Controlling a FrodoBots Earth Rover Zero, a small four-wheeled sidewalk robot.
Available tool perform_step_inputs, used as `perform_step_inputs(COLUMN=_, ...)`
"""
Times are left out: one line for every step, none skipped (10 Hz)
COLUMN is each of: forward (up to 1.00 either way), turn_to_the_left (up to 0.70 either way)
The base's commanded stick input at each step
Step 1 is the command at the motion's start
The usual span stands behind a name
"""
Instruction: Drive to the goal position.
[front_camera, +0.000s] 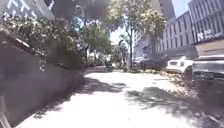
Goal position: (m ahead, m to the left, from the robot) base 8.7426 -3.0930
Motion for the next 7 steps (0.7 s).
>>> perform_step_inputs(forward=0.45, turn_to_the_left=0.00)
perform_step_inputs(forward=0.45, turn_to_the_left=0.00)
perform_step_inputs(forward=0.45, turn_to_the_left=0.00)
perform_step_inputs(forward=0.45, turn_to_the_left=0.00)
perform_step_inputs(forward=0.45, turn_to_the_left=0.00)
perform_step_inputs(forward=0.45, turn_to_the_left=0.00)
perform_step_inputs(forward=0.45, turn_to_the_left=0.00)
